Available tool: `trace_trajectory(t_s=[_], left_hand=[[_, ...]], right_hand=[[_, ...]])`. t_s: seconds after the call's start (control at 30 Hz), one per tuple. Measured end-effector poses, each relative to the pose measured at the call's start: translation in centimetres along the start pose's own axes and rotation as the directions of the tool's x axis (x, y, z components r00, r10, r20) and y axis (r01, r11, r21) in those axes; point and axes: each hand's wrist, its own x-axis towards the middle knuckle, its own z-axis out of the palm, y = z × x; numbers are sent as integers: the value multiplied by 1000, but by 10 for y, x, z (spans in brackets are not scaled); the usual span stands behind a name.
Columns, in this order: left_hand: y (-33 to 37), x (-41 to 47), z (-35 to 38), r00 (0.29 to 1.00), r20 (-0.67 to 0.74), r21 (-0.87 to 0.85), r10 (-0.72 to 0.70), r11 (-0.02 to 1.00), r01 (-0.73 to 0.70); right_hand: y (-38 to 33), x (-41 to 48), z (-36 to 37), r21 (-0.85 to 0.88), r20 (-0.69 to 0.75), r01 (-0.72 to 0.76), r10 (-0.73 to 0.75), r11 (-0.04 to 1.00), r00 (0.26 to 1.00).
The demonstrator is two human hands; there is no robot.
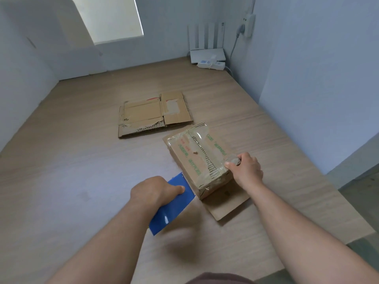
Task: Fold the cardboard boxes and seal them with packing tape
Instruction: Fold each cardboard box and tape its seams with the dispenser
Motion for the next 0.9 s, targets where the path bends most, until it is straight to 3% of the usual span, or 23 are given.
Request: trace_trajectory(t_s=[0.1,0.17,0.33,0.6,0.67,0.73,0.8,0.9], left_hand=[[-11,-3,0,986,-164,318,42,948,13],[-30,1,-1,966,-255,392,26,917,78],[-55,15,5,947,-321,185,-33,978,96],[-83,20,50,930,-359,56,-84,992,111],[-80,17,56,900,-432,41,-62,995,88],[-59,6,61,855,-514,-27,60,996,-87],[-28,-4,66,850,-491,-170,191,936,-309],[12,-1,66,906,-387,-460,171,816,-350]], right_hand=[[1,0,0,-22,9,-12,12,1000,1000],[0,1,-1,-15,-7,2,-2,1000,1000],[-11,-7,10,-118,6,52,-52,992,999],[-23,-23,27,-221,-3,173,-178,960,984],[-22,-25,27,-251,-2,205,-212,946,977],[-19,-27,28,-270,-9,226,-237,936,971],[-18,-31,29,-267,5,214,-221,940,975],[-29,-36,36,-262,49,165,-157,951,986]])
